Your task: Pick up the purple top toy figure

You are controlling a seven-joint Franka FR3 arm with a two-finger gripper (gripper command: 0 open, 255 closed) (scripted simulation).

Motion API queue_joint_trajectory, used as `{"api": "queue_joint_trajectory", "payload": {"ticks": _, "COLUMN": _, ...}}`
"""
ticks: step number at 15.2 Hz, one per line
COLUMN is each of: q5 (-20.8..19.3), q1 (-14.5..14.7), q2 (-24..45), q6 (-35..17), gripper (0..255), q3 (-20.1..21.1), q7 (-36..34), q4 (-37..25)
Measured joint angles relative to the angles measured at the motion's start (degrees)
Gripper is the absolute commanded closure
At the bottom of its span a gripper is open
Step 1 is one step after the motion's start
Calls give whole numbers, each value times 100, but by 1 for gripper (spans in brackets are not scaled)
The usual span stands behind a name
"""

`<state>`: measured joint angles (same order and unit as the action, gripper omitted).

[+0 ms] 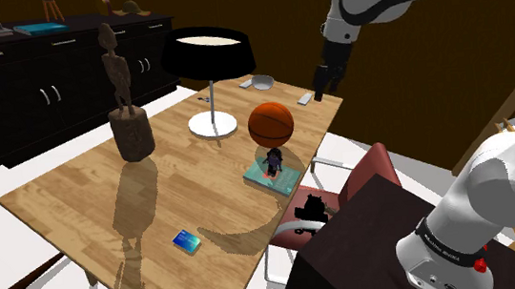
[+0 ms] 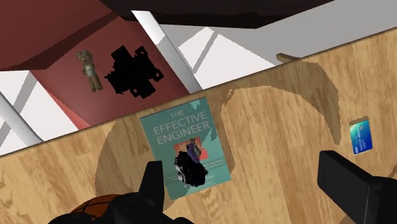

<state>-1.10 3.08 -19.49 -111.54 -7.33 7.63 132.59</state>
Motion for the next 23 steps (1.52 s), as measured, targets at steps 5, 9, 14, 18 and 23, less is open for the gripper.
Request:
{"api": "queue_joint_trajectory", "payload": {"ticks": 5, "q5": 56, "q1": 57, "q2": 1094, "q6": -604, "gripper": 0, "q3": -61, "q7": 270, "q4": -273}}
{"api": "queue_joint_trajectory", "payload": {"ticks": 9, "q5": 111, "q1": 69, "q2": 1913, "q6": -975, "gripper": 0, "q3": -84, "q7": 499, "q4": -547}}
{"api": "queue_joint_trajectory", "payload": {"ticks": 14, "q5": 195, "q1": 82, "q2": 2998, "q6": -1330, "gripper": 0, "q3": -43, "q7": 715, "q4": -1063}}
{"api": "queue_joint_trajectory", "payload": {"ticks": 18, "q5": 255, "q1": 49, "q2": 3998, "q6": -1519, "gripper": 0, "q3": 14, "q7": 897, "q4": -1708}}
{"api": "queue_joint_trajectory", "payload": {"ticks": 23, "q5": 262, "q1": 17, "q2": 5127, "q6": -1600, "gripper": 0, "q3": 94, "q7": 1043, "q4": -2549}}
